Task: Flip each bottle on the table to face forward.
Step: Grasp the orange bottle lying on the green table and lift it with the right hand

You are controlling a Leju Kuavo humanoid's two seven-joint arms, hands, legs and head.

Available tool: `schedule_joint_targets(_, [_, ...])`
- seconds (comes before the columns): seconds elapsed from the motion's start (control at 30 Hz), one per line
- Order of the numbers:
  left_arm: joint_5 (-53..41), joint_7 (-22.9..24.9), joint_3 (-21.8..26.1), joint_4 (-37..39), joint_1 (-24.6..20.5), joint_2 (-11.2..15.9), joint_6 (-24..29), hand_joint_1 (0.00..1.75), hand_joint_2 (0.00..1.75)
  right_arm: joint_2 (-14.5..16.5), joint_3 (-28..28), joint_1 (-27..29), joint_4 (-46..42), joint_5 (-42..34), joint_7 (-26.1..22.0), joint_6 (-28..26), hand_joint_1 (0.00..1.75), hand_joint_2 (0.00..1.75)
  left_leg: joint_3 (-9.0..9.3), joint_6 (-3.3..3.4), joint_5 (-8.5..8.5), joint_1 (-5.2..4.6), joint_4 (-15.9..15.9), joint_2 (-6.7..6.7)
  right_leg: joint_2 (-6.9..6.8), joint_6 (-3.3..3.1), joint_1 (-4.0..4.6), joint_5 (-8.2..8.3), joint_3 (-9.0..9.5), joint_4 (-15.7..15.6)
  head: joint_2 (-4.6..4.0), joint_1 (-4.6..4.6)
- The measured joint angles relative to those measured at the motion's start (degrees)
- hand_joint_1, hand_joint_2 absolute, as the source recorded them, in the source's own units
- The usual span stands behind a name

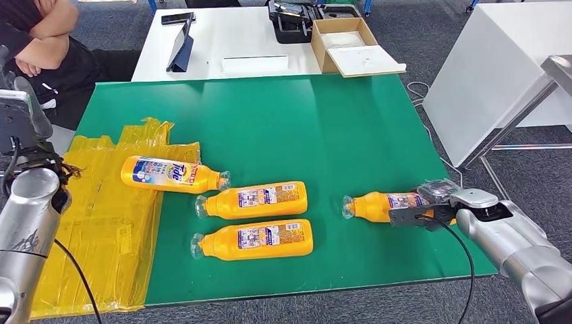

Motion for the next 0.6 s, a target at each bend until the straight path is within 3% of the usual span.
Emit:
schedule_joint_targets(0.27, [1.1, 0.2, -0.6, 0.0, 0.0, 0.3, 0.1, 0.0, 0.0, -0.2, 0.6, -0.2, -0.1, -2.5, 0.0, -0.4, 1.75, 1.75, 0.0, 0.0, 0.0, -0.01, 0.0, 0.0, 0.0, 0.0, 0.01, 0.0, 0.04, 0.0, 0.0, 0.01])
schedule_joint_targets(0.43, [8.5, 4.2, -0.7, -2.0, 1.9, 0.6, -4.0, 0.0, 0.0, -0.7, -0.3, 1.1, -2.9, -9.9, 1.4, -3.6, 1.75, 1.75, -0.05, 0.0, 0.0, -0.05, 0.0, 0.01, 0.01, 0.01, 0.02, 0.01, 0.07, 0.0, 0.0, -0.01])
schedule_joint_targets(0.57, [17.2, 7.6, -0.3, -6.9, 6.6, 0.7, -8.4, 0.0, 1.75, -0.7, -5.3, 3.9, -10.9, -16.7, 2.8, -6.0, 1.75, 1.75, -0.14, 0.0, -0.01, -0.06, 0.0, 0.1, 0.06, 0.02, 0.03, 0.01, -0.03, 0.0, 0.0, -0.01])
schedule_joint_targets(0.6, [18.9, 8.0, 0.0, -8.4, 7.9, 0.7, -9.0, 0.0, 1.75, -0.6, -7.2, 4.6, -13.6, -18.1, 3.1, -6.2, 1.75, 1.75, -0.17, 0.0, -0.01, -0.06, 0.0, 0.12, 0.07, 0.02, 0.03, 0.01, -0.08, 0.0, 0.0, -0.01])
